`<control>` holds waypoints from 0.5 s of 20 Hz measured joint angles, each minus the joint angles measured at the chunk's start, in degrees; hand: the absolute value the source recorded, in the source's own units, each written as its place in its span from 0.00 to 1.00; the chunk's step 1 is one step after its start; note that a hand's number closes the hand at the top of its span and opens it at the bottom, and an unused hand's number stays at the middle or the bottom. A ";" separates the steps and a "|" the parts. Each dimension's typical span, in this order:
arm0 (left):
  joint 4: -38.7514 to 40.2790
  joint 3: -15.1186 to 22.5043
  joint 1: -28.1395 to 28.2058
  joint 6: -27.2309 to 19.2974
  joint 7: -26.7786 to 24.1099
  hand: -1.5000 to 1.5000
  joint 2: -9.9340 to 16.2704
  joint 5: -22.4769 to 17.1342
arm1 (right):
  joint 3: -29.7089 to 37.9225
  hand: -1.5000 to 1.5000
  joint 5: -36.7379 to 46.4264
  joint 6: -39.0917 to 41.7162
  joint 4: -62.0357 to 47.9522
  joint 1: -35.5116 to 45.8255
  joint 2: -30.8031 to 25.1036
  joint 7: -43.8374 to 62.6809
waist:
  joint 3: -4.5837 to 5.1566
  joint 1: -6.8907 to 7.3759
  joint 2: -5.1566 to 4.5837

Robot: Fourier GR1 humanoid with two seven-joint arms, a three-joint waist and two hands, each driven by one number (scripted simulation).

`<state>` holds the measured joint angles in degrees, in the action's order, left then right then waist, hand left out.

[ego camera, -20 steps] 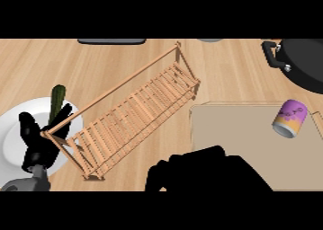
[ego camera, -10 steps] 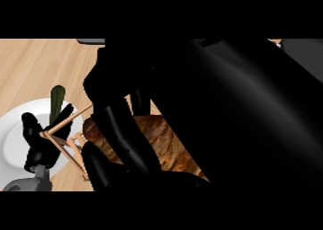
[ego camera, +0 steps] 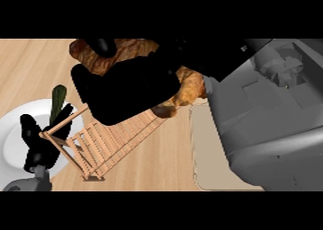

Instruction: Pick the croissant from the tray and place it in the tiered shelf

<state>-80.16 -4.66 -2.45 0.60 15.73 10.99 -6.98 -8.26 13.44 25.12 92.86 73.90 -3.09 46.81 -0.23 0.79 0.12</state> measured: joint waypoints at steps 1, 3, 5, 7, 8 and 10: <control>0.02 -0.06 0.05 -0.06 -0.14 0.50 -0.11 0.05 | -0.55 1.00 0.88 -0.16 -1.03 -0.02 0.24 -0.80 | -0.01 -0.04 0.01; 0.39 0.09 -0.44 -0.18 0.32 0.50 -0.26 0.32 | -1.46 1.00 3.07 -1.54 -3.82 0.28 1.22 -2.74 | -0.05 -0.06 0.01; 0.15 0.01 -0.57 0.04 1.04 0.50 -0.13 0.20 | -0.89 1.00 3.94 -1.98 -6.86 1.57 1.57 -4.42 | -0.03 -0.03 -0.01; 0.14 0.61 -0.78 -0.83 1.06 0.50 -0.87 1.12 | -1.32 1.00 5.45 -3.27 -9.22 1.97 2.14 -6.44 | -0.05 -0.05 -0.01; -0.05 0.35 -0.59 -0.49 0.92 0.50 -0.66 0.86 | -2.17 1.00 6.30 -4.55 -10.90 2.51 2.33 -7.36 | -0.04 0.08 -0.02; -0.18 -0.09 -0.55 -0.13 1.38 0.50 -0.43 0.41 | -1.87 1.00 7.32 -4.94 -13.32 2.55 2.10 -9.81 | -0.01 0.04 -0.04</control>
<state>-80.34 -4.74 -3.00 0.47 17.11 10.56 -6.57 -10.13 20.76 20.18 79.54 76.45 -0.98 37.00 -0.24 0.83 0.08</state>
